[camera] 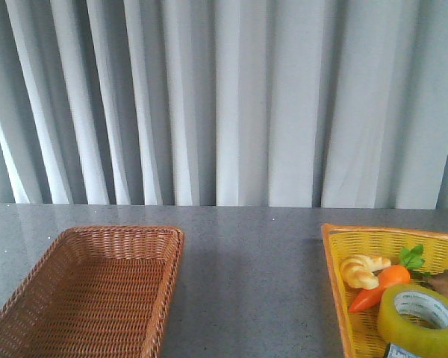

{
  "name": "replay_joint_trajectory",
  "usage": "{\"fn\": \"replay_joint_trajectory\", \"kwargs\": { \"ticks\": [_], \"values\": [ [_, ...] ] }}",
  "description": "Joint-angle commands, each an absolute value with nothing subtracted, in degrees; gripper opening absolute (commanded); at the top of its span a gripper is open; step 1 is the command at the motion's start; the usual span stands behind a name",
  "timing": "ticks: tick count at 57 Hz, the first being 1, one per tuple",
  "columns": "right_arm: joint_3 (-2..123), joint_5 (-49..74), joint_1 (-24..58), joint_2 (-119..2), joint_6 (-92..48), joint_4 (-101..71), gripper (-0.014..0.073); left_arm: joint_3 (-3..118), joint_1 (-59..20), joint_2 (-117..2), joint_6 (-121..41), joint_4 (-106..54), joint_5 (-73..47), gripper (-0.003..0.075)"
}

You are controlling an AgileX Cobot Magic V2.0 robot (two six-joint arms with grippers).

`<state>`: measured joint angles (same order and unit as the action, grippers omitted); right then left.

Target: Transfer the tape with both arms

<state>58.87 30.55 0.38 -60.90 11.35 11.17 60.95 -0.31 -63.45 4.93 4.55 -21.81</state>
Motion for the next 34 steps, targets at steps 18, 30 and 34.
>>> {"fn": "replay_joint_trajectory", "kwargs": {
  "ticks": [18, 30, 34],
  "values": [
    [61.0, 27.5, 0.4, -60.6, 9.2, 11.9, 0.0161, 62.9, -0.8, -63.2, 5.2, -0.5, -13.5, 0.0012],
    [61.0, 29.4, 0.4, -60.6, 8.1, 10.9, 0.0444, 62.9, -0.8, -63.2, 5.3, -0.4, -14.4, 0.0078],
    [61.0, 29.5, 0.4, -60.6, 8.1, 9.6, 0.0537, 62.9, -0.8, -63.2, 5.3, -0.6, -14.4, 0.0140]
  ]
}}
